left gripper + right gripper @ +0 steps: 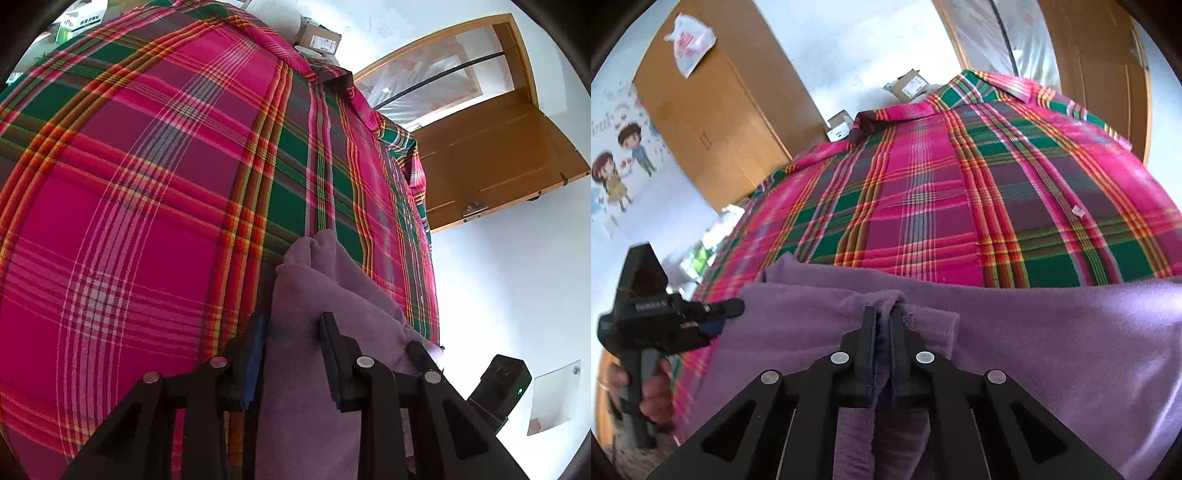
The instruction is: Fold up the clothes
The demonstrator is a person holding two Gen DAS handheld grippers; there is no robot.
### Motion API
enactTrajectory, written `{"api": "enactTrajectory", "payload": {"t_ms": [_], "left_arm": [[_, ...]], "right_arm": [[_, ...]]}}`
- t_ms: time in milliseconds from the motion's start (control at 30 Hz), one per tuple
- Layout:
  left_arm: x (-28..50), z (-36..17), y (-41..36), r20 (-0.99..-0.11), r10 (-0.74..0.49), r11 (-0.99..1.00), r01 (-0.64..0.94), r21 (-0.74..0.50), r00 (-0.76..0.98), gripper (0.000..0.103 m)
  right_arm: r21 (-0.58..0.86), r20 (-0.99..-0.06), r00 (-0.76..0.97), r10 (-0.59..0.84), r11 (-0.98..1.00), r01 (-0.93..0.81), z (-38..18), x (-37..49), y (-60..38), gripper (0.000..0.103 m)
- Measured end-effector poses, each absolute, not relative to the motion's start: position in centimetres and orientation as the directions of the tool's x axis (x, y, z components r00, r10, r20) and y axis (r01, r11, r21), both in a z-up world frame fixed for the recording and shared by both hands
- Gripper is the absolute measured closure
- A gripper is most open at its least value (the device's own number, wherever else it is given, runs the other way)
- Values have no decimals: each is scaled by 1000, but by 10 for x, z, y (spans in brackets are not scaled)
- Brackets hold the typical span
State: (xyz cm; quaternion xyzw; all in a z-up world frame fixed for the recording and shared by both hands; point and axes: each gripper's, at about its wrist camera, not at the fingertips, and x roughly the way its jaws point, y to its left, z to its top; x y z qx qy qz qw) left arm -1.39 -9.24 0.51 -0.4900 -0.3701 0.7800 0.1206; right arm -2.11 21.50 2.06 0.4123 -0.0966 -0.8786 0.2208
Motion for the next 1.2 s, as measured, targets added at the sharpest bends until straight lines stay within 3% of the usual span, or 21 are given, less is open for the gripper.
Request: {"api": "enactTrajectory", "payload": {"t_ms": [233,333,633,833,933,967,1000,1200], "left_arm": [[-5,8,-96,-668,561,-690,170,-704,-490,72],[1,8,-97,-670,562,-691,169,-703,-486,72],[28,7,-100,-672,574,-689,167,-705,-468,72],[39,4,-96,-678,590,-683,176,-708,-438,72],[44,2,-96,-675,605,-671,186,-718,-423,72],[47,2,-95,-674,608,-668,189,-720,-419,72],[49,2,-95,-677,605,-671,190,-717,-419,72],[53,1,-93,-686,599,-681,188,-708,-414,72]], "right_arm": [[258,-674,-598,-434,-897,360,41,13,215,87],[305,-674,-551,-492,-865,398,41,33,220,80],[503,-637,-496,-589,-806,311,25,72,260,80],[560,-602,-431,-672,-740,372,21,77,254,77],[556,-605,-425,-673,-739,380,20,76,251,80],[552,-604,-431,-670,-742,380,20,76,250,94],[549,-603,-437,-667,-745,380,21,75,250,97],[543,-589,-483,-648,-760,358,24,80,261,97]]}}
